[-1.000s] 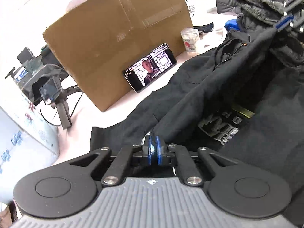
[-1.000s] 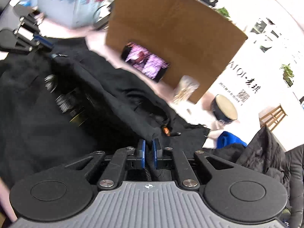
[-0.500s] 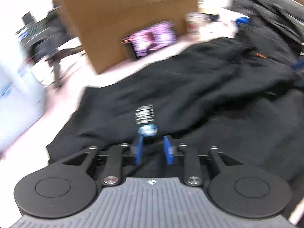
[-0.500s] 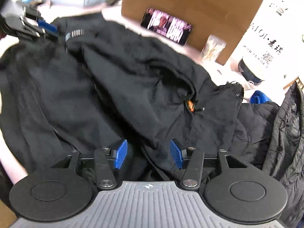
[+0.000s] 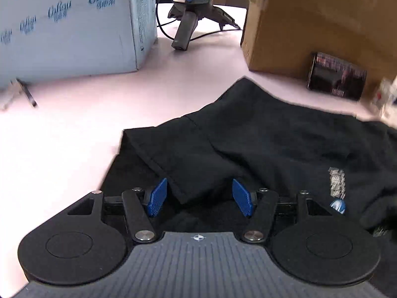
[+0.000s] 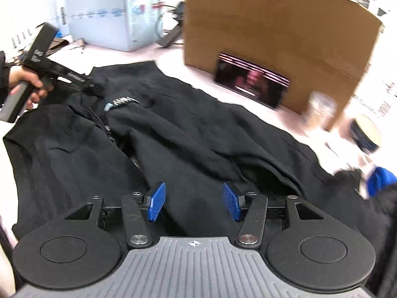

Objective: Fold clothes

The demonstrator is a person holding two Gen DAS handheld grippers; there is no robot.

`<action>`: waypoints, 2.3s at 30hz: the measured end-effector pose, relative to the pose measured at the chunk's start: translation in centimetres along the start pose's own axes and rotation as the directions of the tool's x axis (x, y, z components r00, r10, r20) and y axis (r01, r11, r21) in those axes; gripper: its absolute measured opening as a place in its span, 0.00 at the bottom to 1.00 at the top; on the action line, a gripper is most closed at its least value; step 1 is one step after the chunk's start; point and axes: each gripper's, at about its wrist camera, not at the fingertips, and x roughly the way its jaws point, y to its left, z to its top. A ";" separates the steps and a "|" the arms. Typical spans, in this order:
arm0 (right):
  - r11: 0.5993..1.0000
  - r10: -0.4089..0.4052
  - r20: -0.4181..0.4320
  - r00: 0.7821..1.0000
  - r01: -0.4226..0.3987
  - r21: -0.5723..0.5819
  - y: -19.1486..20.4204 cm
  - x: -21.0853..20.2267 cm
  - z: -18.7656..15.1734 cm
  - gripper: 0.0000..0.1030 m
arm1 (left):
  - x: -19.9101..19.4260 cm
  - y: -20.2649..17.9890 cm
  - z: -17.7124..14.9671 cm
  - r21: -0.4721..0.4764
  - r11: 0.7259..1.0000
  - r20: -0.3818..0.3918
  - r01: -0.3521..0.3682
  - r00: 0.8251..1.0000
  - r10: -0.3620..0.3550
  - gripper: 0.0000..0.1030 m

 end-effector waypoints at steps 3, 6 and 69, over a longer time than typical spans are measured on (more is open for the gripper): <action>1.000 0.014 -0.008 1.000 -0.014 -0.013 1.1 2.3 1.0 0.48 | 0.1 -0.3 0.0 -0.014 1.000 0.010 -0.001 1.000 0.001 0.52; 0.999 0.034 -0.037 0.999 -0.036 -0.034 1.6 3.6 1.1 0.46 | -0.1 -0.3 0.2 0.007 1.000 0.027 0.005 1.000 -0.005 0.30; 0.654 -0.657 -0.214 0.723 0.687 0.317 -16.7 4.7 -2.8 0.16 | 4.2 -6.7 2.7 0.155 0.984 0.146 -0.082 0.988 0.060 0.69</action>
